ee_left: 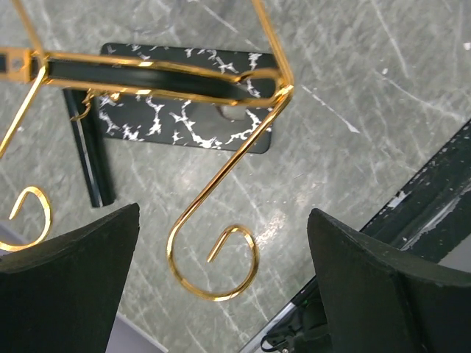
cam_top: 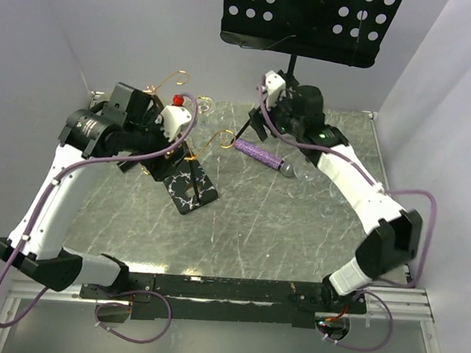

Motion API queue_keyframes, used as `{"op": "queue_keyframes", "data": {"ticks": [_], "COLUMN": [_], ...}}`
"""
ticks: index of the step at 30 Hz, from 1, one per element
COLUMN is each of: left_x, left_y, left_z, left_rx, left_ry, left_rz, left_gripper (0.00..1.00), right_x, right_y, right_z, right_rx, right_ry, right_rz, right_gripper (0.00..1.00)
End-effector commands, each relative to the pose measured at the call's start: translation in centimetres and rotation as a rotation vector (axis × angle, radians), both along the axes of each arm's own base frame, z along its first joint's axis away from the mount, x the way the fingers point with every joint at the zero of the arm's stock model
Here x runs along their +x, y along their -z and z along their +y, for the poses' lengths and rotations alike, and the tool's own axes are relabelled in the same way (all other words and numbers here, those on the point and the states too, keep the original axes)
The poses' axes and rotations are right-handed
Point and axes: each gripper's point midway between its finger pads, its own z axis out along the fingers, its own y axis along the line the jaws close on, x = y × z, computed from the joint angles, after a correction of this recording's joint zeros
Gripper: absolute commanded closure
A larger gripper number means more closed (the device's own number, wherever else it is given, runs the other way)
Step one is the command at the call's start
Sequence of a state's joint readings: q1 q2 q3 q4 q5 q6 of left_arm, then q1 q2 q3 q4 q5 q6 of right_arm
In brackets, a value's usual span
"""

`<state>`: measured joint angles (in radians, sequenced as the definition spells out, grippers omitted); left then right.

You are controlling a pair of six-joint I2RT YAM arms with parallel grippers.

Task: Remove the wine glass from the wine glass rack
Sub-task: Adjust the wine rack at the center of the board.

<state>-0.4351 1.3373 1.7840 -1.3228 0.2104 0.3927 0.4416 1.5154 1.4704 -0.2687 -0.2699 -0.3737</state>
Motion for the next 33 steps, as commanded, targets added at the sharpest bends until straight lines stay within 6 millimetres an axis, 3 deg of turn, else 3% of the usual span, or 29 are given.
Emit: {"op": "queue_keyframes", "data": {"ticks": [1, 5, 8, 12, 19, 22, 33], "left_x": [0.1, 0.9, 1.8, 1.6, 2.6, 3.8, 7.2], "left_y": [-0.1, 1.1, 0.5, 1.3, 1.7, 1.7, 0.5], "left_z": [1.2, 2.3, 3.3, 4.2, 6.3, 8.0, 13.3], "left_rx": [0.033, 0.096, 0.136, 0.191, 0.254, 0.293, 0.351], "left_ry": [-0.010, -0.067, -0.098, -0.107, -0.199, -0.265, -0.419], "left_rz": [-0.034, -0.029, -0.079, -0.058, -0.084, -0.098, -0.146], "left_gripper": [0.00, 0.00, 0.00, 0.00, 0.00, 0.00, 0.00], "right_x": [4.1, 5.1, 4.4, 2.7, -0.2, -1.3, -3.4], "right_y": [-3.1, -2.3, -1.1, -0.2, 0.1, 0.6, 1.6], "right_z": [0.4, 2.2, 3.8, 5.1, 6.1, 6.6, 7.4], "right_rx": [0.053, 0.044, 0.029, 0.025, 0.008, 0.005, 0.031], "right_ry": [0.123, 0.086, 0.036, -0.013, -0.061, -0.080, -0.133], "right_rz": [-0.089, -0.073, -0.048, -0.025, -0.014, 0.006, 0.062], "right_gripper": [0.21, 0.23, 0.23, 0.23, 0.22, 0.22, 0.17]}}
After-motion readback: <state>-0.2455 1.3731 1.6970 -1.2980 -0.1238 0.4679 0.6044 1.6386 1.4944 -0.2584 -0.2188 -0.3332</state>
